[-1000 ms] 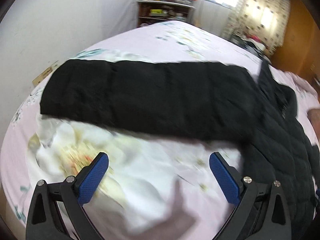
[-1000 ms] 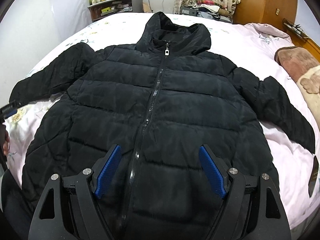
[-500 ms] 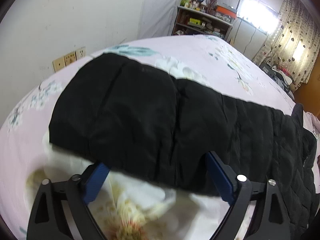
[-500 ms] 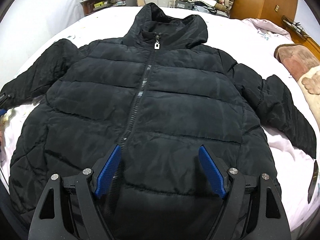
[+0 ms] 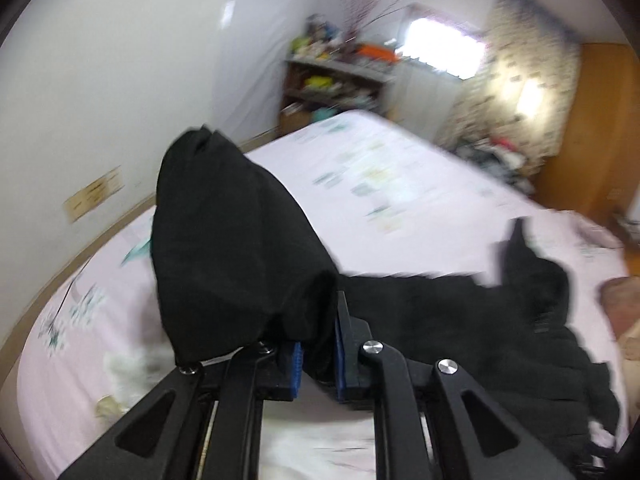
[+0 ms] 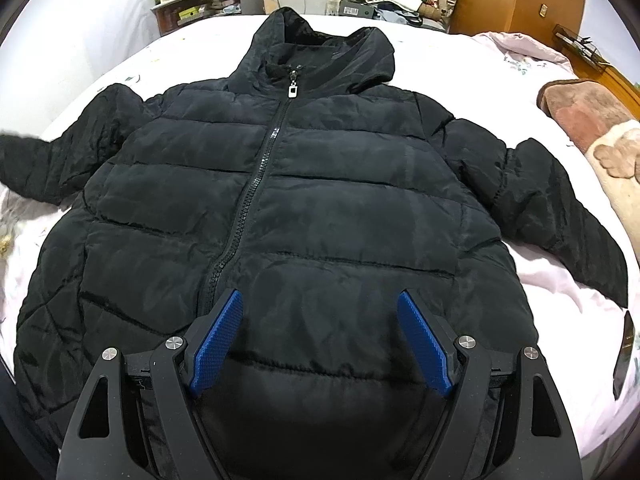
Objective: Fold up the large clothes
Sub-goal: 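Grasp the black jacket's sleeve cuff with the left tool and lift it, then carry the held sleeve across the jacket body and lower it with the left tool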
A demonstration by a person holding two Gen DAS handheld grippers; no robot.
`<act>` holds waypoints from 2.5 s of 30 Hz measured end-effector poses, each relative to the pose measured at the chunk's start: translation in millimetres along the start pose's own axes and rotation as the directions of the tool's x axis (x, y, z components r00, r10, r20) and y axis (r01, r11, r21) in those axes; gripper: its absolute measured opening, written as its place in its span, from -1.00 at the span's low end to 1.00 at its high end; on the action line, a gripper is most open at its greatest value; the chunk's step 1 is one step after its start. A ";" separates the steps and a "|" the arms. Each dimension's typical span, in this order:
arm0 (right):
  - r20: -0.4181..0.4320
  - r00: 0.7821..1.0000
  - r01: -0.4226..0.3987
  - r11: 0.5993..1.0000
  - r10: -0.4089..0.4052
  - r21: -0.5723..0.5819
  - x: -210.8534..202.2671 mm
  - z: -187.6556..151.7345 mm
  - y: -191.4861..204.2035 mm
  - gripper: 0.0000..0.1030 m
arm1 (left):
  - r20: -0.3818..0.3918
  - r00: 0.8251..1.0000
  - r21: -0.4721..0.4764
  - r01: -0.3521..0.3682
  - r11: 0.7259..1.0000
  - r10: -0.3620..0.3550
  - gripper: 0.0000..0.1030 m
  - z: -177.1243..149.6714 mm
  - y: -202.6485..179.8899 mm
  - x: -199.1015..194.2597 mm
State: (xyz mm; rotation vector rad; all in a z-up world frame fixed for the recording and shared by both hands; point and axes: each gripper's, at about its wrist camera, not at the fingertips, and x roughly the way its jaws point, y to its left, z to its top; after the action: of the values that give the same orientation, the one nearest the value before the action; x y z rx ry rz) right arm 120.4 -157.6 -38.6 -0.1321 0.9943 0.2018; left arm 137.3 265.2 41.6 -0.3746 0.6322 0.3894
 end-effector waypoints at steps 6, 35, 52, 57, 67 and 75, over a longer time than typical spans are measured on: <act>0.030 1.000 -0.004 1.000 0.004 0.027 -19.4 -6.9 -16.1 0.54 | 0.031 0.976 0.115 0.209 0.971 -0.214 -0.76 26.8 -87.0 -43.7; 0.012 0.999 0.049 0.978 -0.052 0.202 -20.8 -33.5 -103.6 0.54 | -0.523 0.667 0.108 0.669 0.735 -0.530 0.05 -140.1 -370.9 77.7; 0.088 0.995 -0.048 0.994 0.038 0.103 50.9 82.9 -60.2 -0.14 | -0.294 0.928 0.195 0.293 0.936 -0.229 0.14 -45.2 -195.5 125.4; 0.001 1.000 0.016 0.994 -0.016 0.110 110.0 103.4 -70.8 -0.14 | -0.331 0.922 0.200 0.279 0.939 -0.203 0.15 -69.5 -203.8 149.6; -0.029 0.999 0.026 0.993 -0.023 0.116 125.1 102.7 -79.8 -0.15 | -0.317 0.932 0.264 0.264 0.928 -0.175 0.14 -74.2 -200.7 139.1; 0.017 1.000 -0.009 0.993 0.007 0.118 87.5 72.3 -85.6 -0.15 | -0.305 0.933 0.269 0.277 0.922 -0.192 0.12 -88.8 -166.9 98.2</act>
State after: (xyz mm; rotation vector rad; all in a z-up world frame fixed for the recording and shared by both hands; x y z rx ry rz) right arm 245.3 -216.9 -71.7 -0.0184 0.9877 0.1505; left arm 242.6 104.4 -50.4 -0.2018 0.8940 0.0005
